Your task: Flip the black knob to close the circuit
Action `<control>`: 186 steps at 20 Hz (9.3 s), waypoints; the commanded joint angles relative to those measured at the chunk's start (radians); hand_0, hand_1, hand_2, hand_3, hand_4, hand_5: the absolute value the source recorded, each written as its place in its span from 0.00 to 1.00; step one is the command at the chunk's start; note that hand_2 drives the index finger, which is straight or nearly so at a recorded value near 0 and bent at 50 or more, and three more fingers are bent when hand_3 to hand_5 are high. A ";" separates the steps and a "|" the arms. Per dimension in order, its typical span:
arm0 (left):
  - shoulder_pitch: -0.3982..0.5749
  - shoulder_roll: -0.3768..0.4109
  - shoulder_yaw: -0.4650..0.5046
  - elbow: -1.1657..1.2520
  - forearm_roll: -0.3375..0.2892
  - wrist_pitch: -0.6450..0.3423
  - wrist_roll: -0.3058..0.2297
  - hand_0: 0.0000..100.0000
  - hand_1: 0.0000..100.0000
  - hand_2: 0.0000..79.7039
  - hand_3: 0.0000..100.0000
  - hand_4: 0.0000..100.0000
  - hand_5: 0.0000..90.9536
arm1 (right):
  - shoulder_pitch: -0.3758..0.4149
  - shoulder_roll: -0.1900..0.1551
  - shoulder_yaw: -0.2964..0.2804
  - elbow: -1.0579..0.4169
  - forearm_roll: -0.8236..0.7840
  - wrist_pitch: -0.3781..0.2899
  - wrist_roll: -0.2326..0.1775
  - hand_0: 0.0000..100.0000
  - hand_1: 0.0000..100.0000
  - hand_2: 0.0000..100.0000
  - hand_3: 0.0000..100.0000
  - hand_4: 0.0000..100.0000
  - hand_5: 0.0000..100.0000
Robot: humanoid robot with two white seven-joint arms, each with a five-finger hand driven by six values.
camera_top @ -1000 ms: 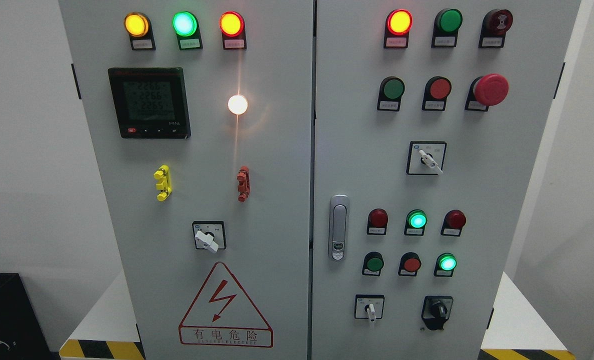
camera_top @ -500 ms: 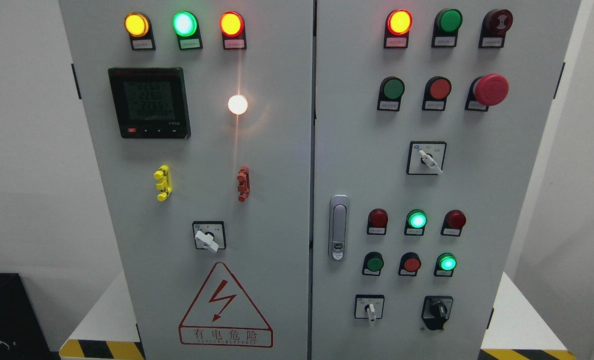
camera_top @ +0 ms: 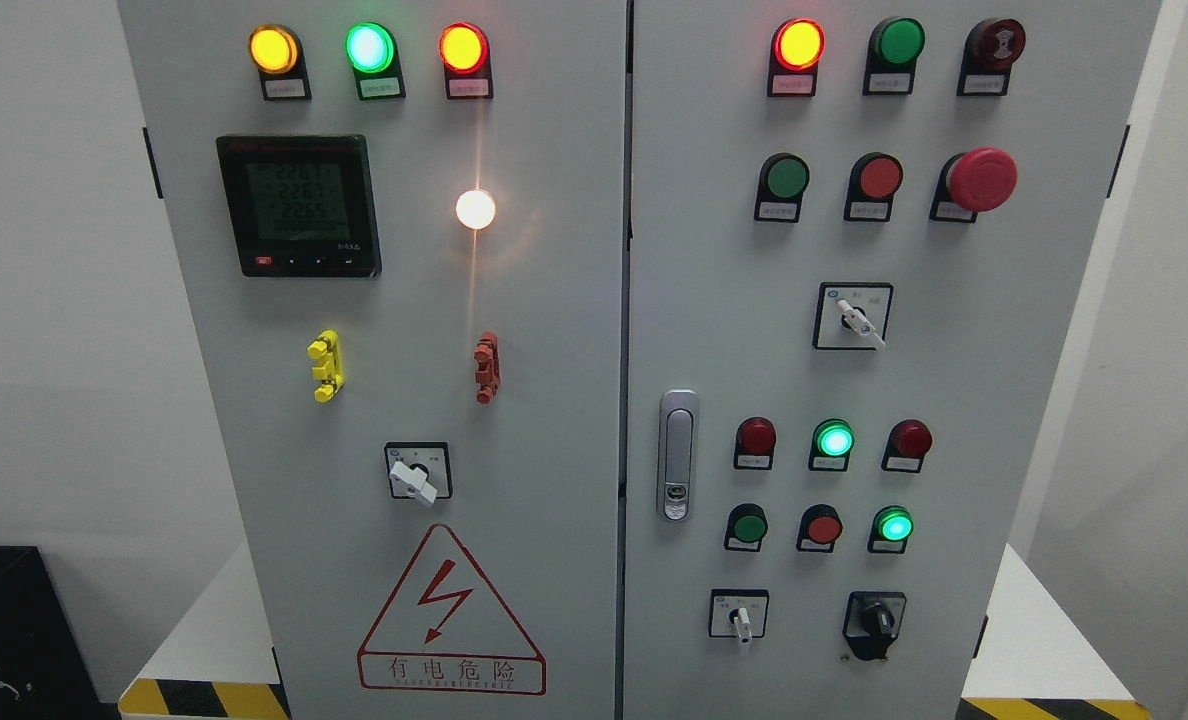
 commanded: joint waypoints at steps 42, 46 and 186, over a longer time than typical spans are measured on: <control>0.006 0.000 0.000 0.000 0.000 0.000 0.001 0.12 0.56 0.00 0.00 0.00 0.00 | 0.003 0.030 0.039 -0.970 0.899 0.013 -0.148 0.00 0.03 0.90 1.00 0.90 0.95; 0.006 0.000 0.000 0.000 0.000 0.000 0.001 0.12 0.56 0.00 0.00 0.00 0.00 | 0.002 0.031 0.048 -1.028 0.920 0.016 -0.139 0.00 0.02 0.91 1.00 0.91 0.95; 0.006 0.000 0.000 0.000 0.000 0.000 0.001 0.12 0.56 0.00 0.00 0.00 0.00 | -0.317 0.030 -0.284 -1.316 1.088 0.190 0.007 0.00 0.09 0.91 1.00 0.94 0.97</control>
